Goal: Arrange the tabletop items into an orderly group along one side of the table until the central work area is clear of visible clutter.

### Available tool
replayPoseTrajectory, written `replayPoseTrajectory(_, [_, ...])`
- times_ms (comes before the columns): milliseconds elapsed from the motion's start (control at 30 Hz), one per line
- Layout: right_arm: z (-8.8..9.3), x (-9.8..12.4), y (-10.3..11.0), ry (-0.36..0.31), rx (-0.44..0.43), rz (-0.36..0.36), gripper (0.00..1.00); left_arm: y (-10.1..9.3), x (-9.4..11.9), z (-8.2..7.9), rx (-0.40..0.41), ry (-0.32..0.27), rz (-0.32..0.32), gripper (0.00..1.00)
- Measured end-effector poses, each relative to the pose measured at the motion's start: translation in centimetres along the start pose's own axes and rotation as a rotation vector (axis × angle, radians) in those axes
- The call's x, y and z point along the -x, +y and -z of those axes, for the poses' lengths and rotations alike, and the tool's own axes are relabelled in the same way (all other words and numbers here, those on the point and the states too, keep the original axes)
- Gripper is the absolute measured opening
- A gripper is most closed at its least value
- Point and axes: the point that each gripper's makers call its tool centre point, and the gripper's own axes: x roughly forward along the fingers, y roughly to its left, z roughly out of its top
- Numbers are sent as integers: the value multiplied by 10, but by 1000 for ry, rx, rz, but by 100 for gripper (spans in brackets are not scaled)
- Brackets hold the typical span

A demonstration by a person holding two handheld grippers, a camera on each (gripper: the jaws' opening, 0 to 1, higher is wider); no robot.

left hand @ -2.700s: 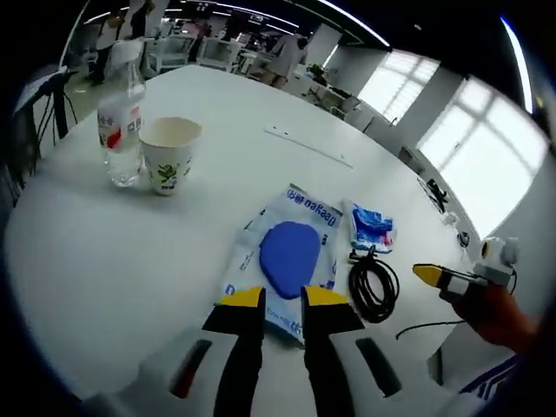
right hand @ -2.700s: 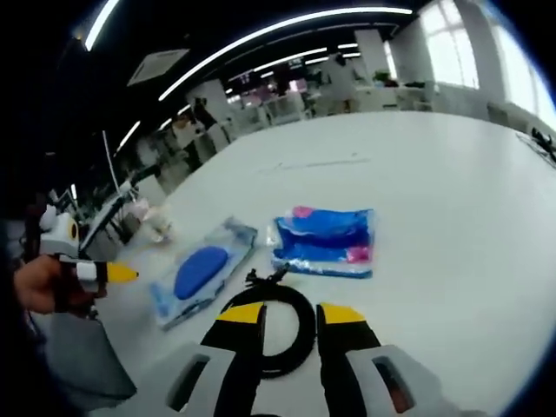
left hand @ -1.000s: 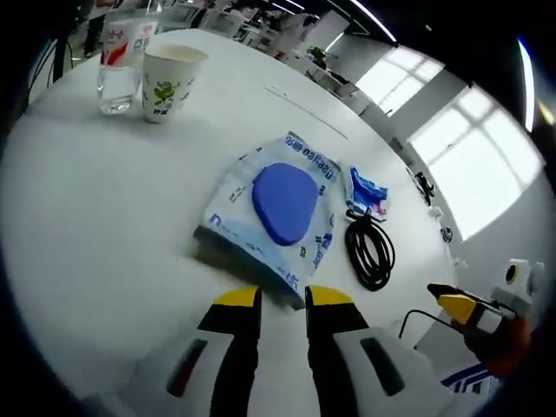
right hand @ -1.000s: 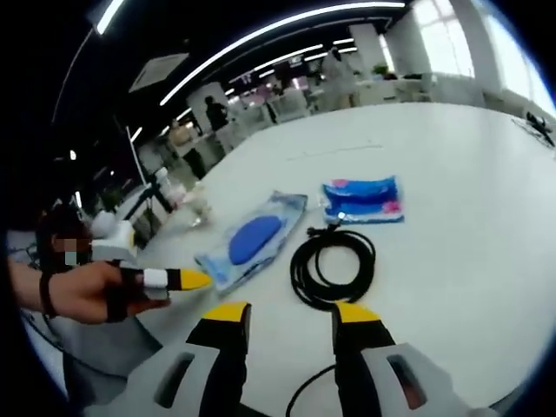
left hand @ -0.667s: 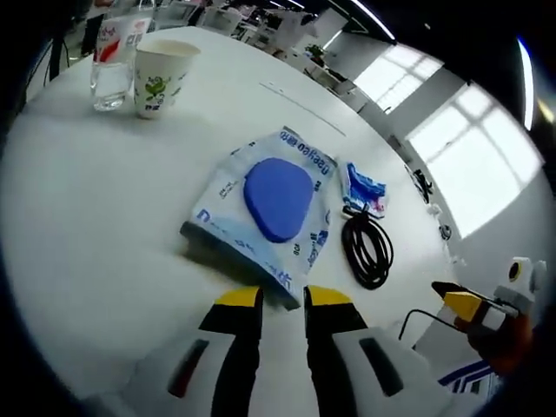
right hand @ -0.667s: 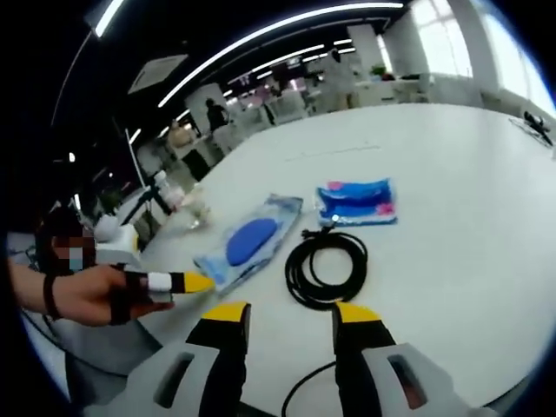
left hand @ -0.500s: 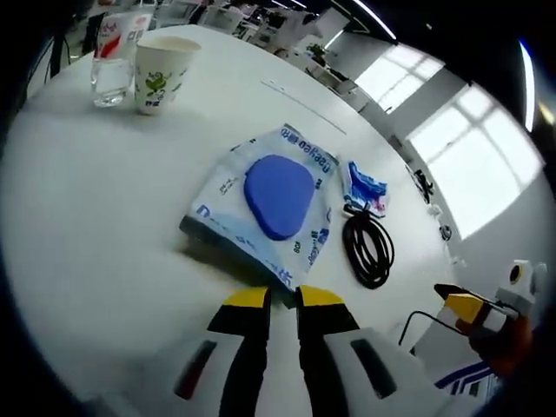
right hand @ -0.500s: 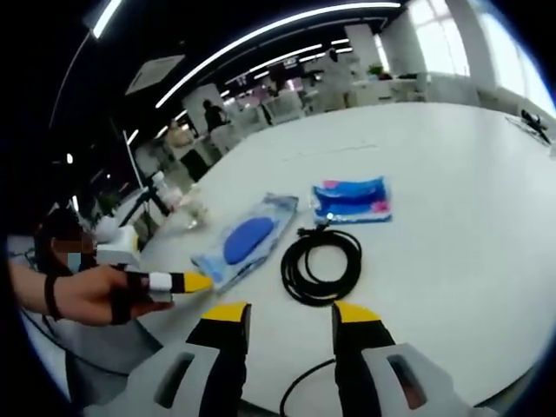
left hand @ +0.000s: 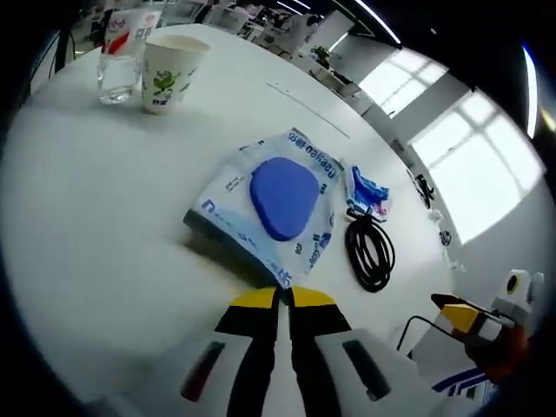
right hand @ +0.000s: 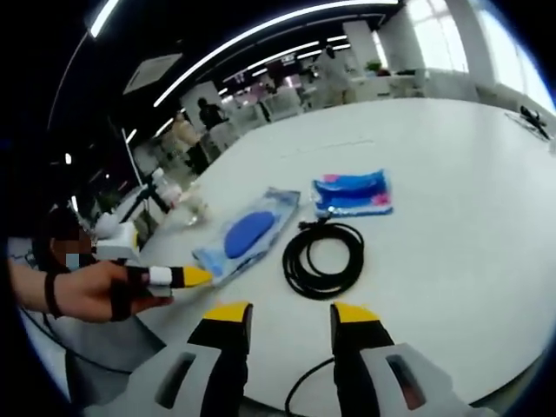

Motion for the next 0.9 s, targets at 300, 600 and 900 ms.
replayPoseTrajectory(300, [-3, -7, 8, 0, 4, -14, 34, 12, 12, -5, 16, -16, -20, 0])
replayPoseTrajectory(600, [5, -6, 11, 2, -5, -17, 34, 15, 17, -9, -1, -36, -41, 0])
replayPoseTrajectory(900, [8, 1, 6, -6, -22, -1, 34, 17, 15, -12, 9, -44, -50, 15])
